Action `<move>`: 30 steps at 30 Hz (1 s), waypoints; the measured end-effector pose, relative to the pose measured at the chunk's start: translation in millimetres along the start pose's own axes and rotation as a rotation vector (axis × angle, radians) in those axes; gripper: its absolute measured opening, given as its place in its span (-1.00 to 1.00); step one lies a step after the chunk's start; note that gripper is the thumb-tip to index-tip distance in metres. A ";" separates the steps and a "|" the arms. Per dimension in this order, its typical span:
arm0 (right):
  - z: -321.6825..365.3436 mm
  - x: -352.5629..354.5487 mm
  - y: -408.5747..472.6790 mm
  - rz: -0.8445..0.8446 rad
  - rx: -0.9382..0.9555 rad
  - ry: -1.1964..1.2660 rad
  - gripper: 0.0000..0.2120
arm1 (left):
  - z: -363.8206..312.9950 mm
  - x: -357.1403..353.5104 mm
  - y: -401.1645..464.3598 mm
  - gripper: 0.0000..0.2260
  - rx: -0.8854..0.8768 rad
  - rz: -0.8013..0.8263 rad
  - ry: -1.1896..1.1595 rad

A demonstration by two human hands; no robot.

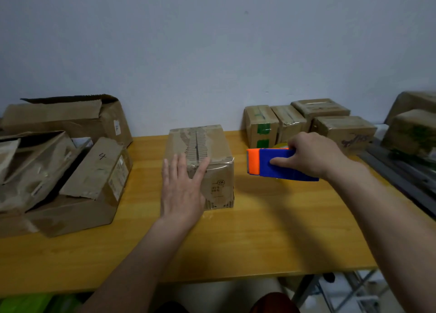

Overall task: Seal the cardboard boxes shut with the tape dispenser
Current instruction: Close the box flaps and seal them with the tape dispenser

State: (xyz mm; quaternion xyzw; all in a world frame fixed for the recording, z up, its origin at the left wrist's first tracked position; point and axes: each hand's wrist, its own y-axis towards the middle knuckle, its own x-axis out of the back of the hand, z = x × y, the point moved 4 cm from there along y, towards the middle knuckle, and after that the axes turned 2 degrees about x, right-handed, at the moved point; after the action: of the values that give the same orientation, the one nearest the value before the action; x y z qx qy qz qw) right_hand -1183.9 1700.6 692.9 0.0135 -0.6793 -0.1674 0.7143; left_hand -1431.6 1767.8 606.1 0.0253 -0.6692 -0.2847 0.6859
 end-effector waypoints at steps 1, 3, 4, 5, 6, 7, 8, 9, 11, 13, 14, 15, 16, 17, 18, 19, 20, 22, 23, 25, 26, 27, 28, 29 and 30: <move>8.0 -1.4 1.3 -0.025 -0.007 -0.046 -0.54 | 0.6 -0.6 0.0 -0.18 -0.003 -0.002 -0.007; 25.9 -7.0 6.3 -0.084 -0.018 -0.130 -0.53 | 0.3 -1.6 0.9 -0.19 -0.007 -0.004 -0.023; 35.5 -10.4 9.3 -0.125 -0.023 -0.164 -0.53 | -0.4 -1.9 2.2 -0.20 -0.002 -0.005 -0.033; 43.5 -14.0 12.0 -0.164 -0.029 -0.193 -0.55 | -1.2 -2.0 3.5 -0.21 0.004 -0.007 -0.044; 48.9 -19.0 14.3 -0.177 -0.032 -0.234 -0.61 | -1.4 -2.2 3.9 -0.22 0.010 -0.007 -0.052; 50.6 -25.9 14.6 -0.148 -0.038 -0.295 -0.71 | -1.2 -2.4 3.2 -0.23 0.013 -0.005 -0.055; 48.2 -33.4 11.5 -0.100 -0.056 -0.339 -0.79 | -1.1 -2.9 1.7 -0.23 0.011 0.002 -0.050; 42.1 -42.7 5.8 -0.051 -0.097 -0.342 -0.79 | -0.8 -3.7 0.3 -0.22 0.006 0.007 -0.046; 31.1 -59.0 -5.8 -0.024 -0.175 -0.283 -0.75 | 0.4 -3.8 3.6 -0.18 0.007 0.004 -0.042; 28.5 -71.6 -17.6 -0.097 -0.217 -0.271 -0.72 | 0.2 -5.1 6.8 -0.13 -0.009 0.032 -0.044; 30.1 -78.7 -23.2 -0.124 -0.224 -0.290 -0.71 | -0.1 -5.6 6.7 -0.09 -0.016 0.041 -0.053; 32.7 -87.0 -28.4 -0.140 -0.218 -0.304 -0.70 | 0.2 -5.8 6.2 -0.06 -0.020 0.039 -0.065; 35.5 -95.8 -33.7 -0.141 -0.213 -0.304 -0.68 | 1.1 -5.9 5.0 -0.03 -0.024 0.034 -0.082; 37.9 -105.4 -39.1 -0.125 -0.216 -0.289 -0.67 | 2.6 -6.2 4.1 -0.01 -0.030 0.029 -0.107; 39.3 -115.5 -44.8 -0.086 -0.221 -0.270 -0.65 | 5.0 -6.8 3.4 0.00 -0.037 0.025 -0.130; 39.5 -124.6 -50.5 -0.036 -0.237 -0.243 -0.63 | 8.7 -6.9 3.2 -0.01 -0.046 0.024 -0.146; 38.2 -131.6 -55.3 0.012 -0.266 -0.202 -0.60 | 13.3 -5.6 3.7 -0.05 -0.060 0.024 -0.161; 34.9 -135.2 -59.8 0.090 -0.342 -0.145 -0.53 | 25.6 1.3 8.7 -0.19 -0.098 0.015 -0.237; 34.7 -130.3 -59.8 0.077 -0.360 -0.157 -0.50 | 33.3 5.9 13.2 -0.29 -0.111 0.009 -0.294; 47.9 -108.0 -54.4 -0.195 -0.297 -0.082 -0.55 | 49.0 12.8 23.9 -0.48 -0.136 0.033 -0.388; 62.6 -96.5 -52.1 -0.363 -0.195 0.068 -0.62 | 55.5 12.6 28.3 -0.54 -0.148 0.066 -0.441; 80.1 -88.8 -49.1 -0.471 -0.075 0.267 -0.69 | 60.4 10.4 31.5 -0.59 -0.157 0.104 -0.513; 97.4 -84.3 -43.6 -0.505 0.017 0.468 -0.71 | 63.9 7.1 32.5 -0.62 -0.166 0.135 -0.595; 112.4 -82.4 -36.3 -0.484 0.067 0.633 -0.68 | 66.6 3.8 32.3 -0.62 -0.176 0.144 -0.664; 123.8 -82.1 -27.3 -0.446 0.077 0.744 -0.64 | 69.3 1.2 31.4 -0.62 -0.180 0.135 -0.705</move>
State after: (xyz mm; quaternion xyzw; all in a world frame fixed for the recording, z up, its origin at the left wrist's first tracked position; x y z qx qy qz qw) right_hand -1312.3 1721.8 616.3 0.2460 -0.3618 -0.2761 0.8558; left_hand -1485.1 1817.6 627.4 -0.1789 -0.8368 -0.2879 0.4300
